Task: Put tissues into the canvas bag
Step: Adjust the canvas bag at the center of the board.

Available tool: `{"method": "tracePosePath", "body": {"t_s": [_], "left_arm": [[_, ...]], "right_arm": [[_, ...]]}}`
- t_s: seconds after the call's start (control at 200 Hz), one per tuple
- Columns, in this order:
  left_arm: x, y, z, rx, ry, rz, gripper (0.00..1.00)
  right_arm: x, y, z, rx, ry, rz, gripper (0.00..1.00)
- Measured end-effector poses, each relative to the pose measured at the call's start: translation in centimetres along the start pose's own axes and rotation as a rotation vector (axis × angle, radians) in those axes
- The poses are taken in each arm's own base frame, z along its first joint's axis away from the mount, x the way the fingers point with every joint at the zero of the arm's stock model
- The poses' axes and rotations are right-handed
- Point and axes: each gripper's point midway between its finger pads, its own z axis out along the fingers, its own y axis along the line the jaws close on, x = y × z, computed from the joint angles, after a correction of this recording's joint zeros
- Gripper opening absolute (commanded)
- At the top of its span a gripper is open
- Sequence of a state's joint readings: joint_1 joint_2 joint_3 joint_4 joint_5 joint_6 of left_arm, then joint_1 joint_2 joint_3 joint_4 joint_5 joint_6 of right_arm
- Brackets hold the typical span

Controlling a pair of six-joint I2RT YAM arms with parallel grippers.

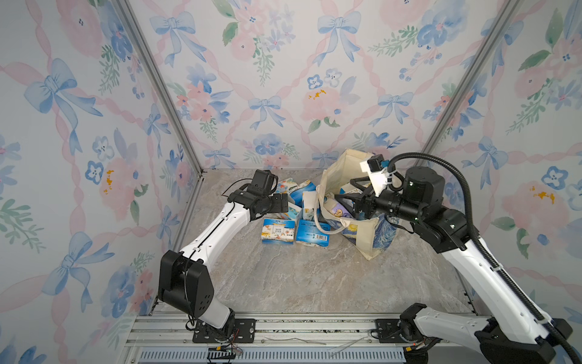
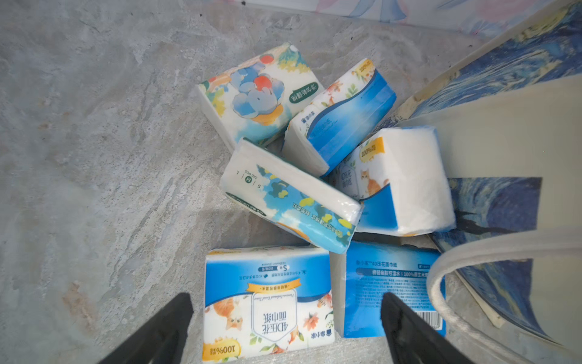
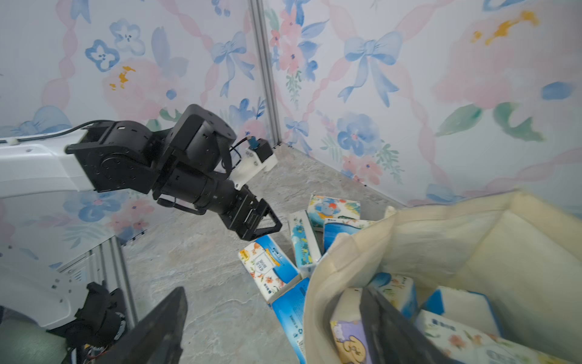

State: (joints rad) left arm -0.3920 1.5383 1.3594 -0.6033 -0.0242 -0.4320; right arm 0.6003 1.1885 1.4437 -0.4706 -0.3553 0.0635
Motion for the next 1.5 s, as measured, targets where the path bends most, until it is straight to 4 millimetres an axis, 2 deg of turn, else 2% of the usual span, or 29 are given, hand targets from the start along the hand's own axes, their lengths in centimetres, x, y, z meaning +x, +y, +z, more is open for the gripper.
{"method": "tracePosePath", "body": {"t_s": [0.14, 0.245, 0.32, 0.445, 0.515, 0.605, 0.695, 0.745, 0.85, 0.92, 0.965, 1.05, 1.125, 1.23, 1.35, 1.435, 1.47, 1.485, 1.5], "left_arm": [[-0.7, -0.1, 0.0, 0.012, -0.024, -0.007, 0.95], [-1.1, 0.3, 0.1, 0.013, -0.04, -0.025, 0.94], [-1.2, 0.3, 0.1, 0.032, -0.045, -0.036, 0.92], [-1.8, -1.1, -0.3, 0.111, -0.054, -0.039, 0.71], [-2.8, -2.2, -0.8, 0.157, -0.071, -0.032, 0.71], [-4.9, -4.4, -1.6, 0.227, -0.116, -0.016, 0.72], [-7.0, -7.1, -2.0, 0.304, -0.158, 0.016, 0.69], [-8.0, -9.0, -2.1, 0.35, -0.174, 0.045, 0.67], [-9.8, -13.3, -1.9, 0.446, -0.201, 0.111, 0.53], [-10.6, -15.9, -1.4, 0.5, -0.212, 0.154, 0.46], [-10.9, -17.2, -0.9, 0.528, -0.214, 0.18, 0.45], [-11.3, -18.9, 0.4, 0.561, -0.21, 0.207, 0.47], [-11.5, -19.7, 1.5, 0.571, -0.207, 0.223, 0.48], [-11.6, -20.6, 2.5, 0.58, -0.206, 0.242, 0.49], [-11.9, -21.5, 3.2, 0.592, -0.214, 0.265, 0.47], [-12.4, -22.1, 3.5, 0.596, -0.226, 0.287, 0.33], [-12.6, -22.2, 3.7, 0.593, -0.231, 0.296, 0.13], [-12.6, -22.3, 3.9, 0.591, -0.229, 0.291, 0.0], [-12.7, -22.4, 3.9, 0.591, -0.232, 0.301, 0.0]], "right_arm": [[3.9, 2.5, 5.7, -0.106, 0.14, 0.07, 0.8], [7.0, 3.5, 8.6, -0.116, 0.231, 0.097, 0.81], [8.2, 3.4, 9.3, -0.088, 0.257, 0.099, 0.81], [7.3, 2.7, 8.5, -0.036, 0.221, 0.085, 0.81], [6.3, 2.4, 7.7, -0.014, 0.189, 0.075, 0.81], [4.9, 2.0, 6.3, 0.021, 0.145, 0.06, 0.83], [3.2, 0.8, 3.5, 0.092, 0.074, 0.051, 0.83], [2.1, -0.8, 1.0, 0.165, 0.02, 0.059, 0.83], [-0.5, -4.8, -5.4, 0.354, -0.12, 0.087, 0.82], [-1.4, -7.0, -9.7, 0.477, -0.196, 0.115, 0.81], [-1.4, -8.0, -11.6, 0.538, -0.22, 0.134, 0.81], [-0.8, -9.3, -14.9, 0.639, -0.245, 0.17, 0.8], [0.3, -10.5, -16.6, 0.71, -0.232, 0.206, 0.8], [2.7, -12.3, -17.3, 0.783, -0.175, 0.266, 0.8], [6.5, -14.0, -16.9, 0.812, -0.093, 0.357, 0.8], [9.2, -14.7, -16.3, 0.805, -0.048, 0.428, 0.8], [10.4, -15.0, -16.0, 0.801, -0.028, 0.46, 0.79], [10.9, -15.1, -15.9, 0.802, -0.019, 0.472, 0.79], [11.4, -15.1, -15.8, 0.801, -0.012, 0.485, 0.78]]}}
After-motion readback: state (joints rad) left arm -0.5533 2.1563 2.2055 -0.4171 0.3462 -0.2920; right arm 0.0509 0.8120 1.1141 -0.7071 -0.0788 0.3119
